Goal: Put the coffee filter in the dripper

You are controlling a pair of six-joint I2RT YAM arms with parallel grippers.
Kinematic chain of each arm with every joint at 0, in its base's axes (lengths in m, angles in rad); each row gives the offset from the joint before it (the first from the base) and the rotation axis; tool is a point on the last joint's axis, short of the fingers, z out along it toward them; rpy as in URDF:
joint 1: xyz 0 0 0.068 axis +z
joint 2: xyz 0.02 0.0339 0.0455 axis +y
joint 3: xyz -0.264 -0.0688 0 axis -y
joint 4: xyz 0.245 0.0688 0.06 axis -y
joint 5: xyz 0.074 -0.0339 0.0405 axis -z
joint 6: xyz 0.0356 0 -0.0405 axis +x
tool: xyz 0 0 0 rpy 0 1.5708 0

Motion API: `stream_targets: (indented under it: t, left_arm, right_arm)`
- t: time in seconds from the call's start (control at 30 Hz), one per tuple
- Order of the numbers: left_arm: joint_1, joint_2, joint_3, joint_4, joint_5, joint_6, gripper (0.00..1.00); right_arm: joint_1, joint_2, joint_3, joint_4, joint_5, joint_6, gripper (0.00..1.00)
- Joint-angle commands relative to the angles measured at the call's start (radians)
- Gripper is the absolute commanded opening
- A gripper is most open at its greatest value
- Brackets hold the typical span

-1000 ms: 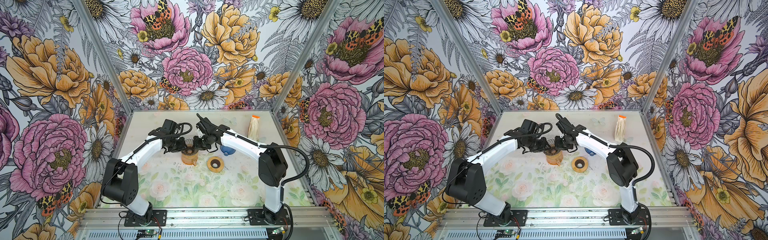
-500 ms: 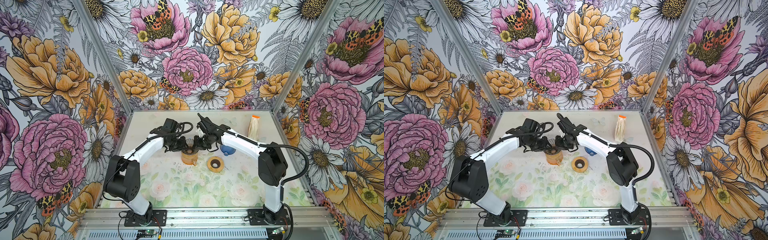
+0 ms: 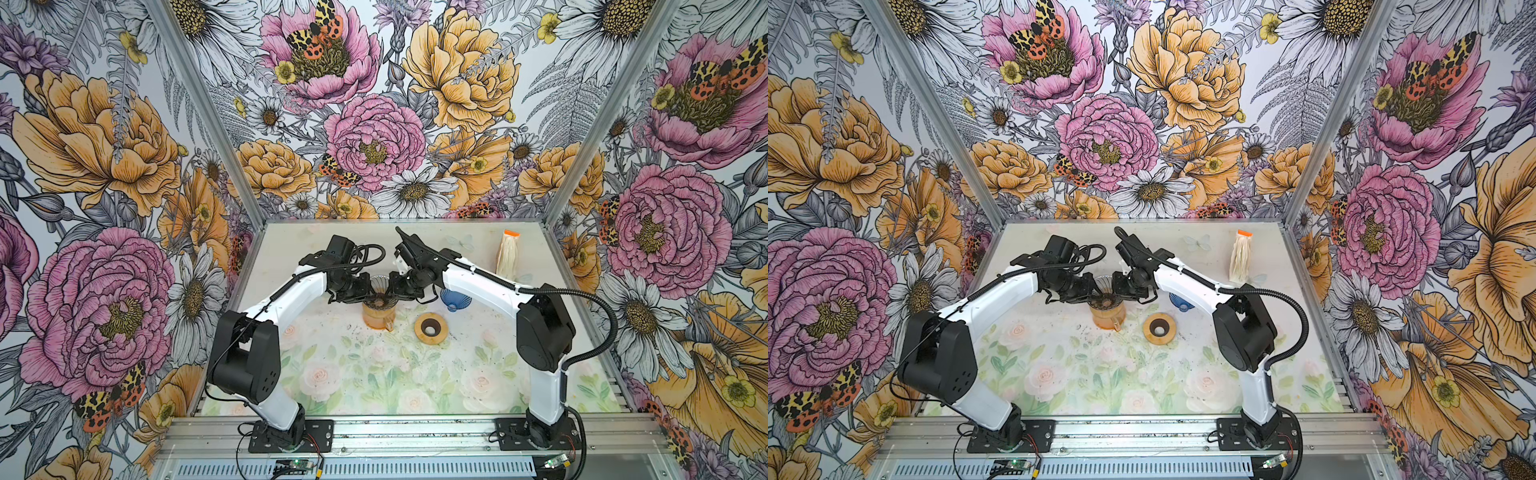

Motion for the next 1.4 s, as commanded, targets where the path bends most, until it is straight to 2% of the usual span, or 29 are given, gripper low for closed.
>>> stream_targets:
  t: [0.0,0.27,0.43,0.8,1.37]
  left_arm:
    - [0.005,-0.04,0.035,-0.024,-0.03,0.001,0.28]
    - [0.005,-0.057,0.055,-0.024,-0.029,-0.01,0.37]
    - [0.006,-0.083,0.05,-0.023,-0.038,-0.009,0.38]
    - [0.004,-0.128,0.045,-0.055,-0.087,0.008,0.35]
    - [-0.02,-0.122,0.053,-0.081,-0.149,0.027,0.25]
  right_arm:
    - [-0.013,-0.019,0.019,-0.03,0.042,-0.006,0.26]
    - [-0.013,-0.04,0.044,-0.033,0.046,-0.013,0.32]
    - [-0.013,-0.06,0.043,-0.038,0.058,-0.017,0.32]
    - [-0.003,-0.097,0.055,-0.103,0.11,-0.036,0.32]
    - [0.044,-0.035,0.166,-0.23,0.183,-0.067,0.23]
